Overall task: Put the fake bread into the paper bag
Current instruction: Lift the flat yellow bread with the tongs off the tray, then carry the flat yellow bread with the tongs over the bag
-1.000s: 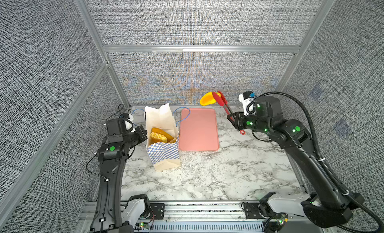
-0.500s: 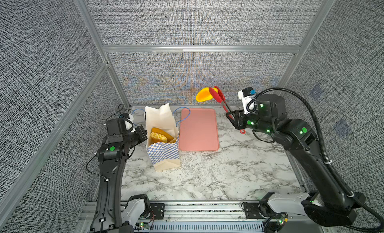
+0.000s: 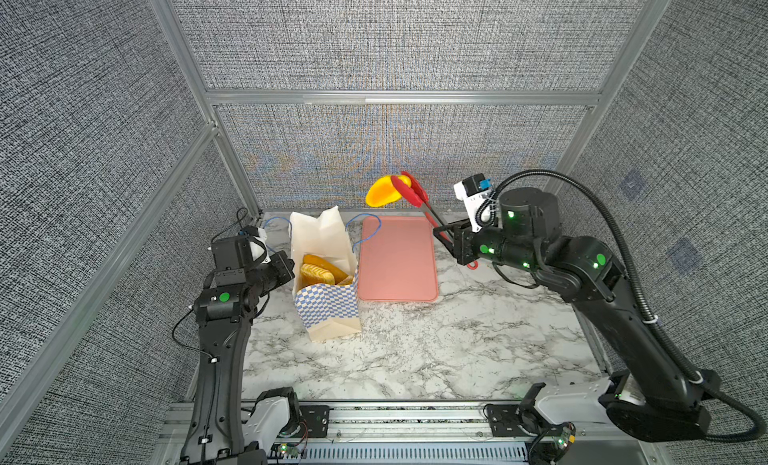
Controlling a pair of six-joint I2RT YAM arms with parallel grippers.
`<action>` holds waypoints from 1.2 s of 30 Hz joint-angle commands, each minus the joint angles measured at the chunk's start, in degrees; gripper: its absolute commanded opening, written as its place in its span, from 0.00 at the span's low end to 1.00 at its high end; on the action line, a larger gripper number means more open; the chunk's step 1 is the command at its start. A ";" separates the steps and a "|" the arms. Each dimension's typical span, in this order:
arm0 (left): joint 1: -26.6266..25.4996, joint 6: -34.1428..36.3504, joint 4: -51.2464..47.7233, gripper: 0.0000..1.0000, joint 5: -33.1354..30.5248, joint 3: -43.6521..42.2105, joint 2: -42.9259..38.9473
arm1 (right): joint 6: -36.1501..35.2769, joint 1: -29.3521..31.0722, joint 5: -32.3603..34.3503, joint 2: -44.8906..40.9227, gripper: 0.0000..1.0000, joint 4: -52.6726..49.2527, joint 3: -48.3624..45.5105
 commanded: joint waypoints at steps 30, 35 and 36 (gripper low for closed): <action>0.00 0.26 -0.31 0.00 -0.22 0.16 -0.40 | -11.12 13.77 4.10 14.34 0.29 -5.62 16.27; 0.00 0.34 -0.42 0.00 -0.29 0.25 -0.24 | -12.05 14.70 4.75 16.89 0.29 -7.16 18.02; 0.00 0.34 -0.43 0.00 -0.26 0.25 -0.29 | -12.18 14.88 4.92 17.23 0.29 -7.35 18.16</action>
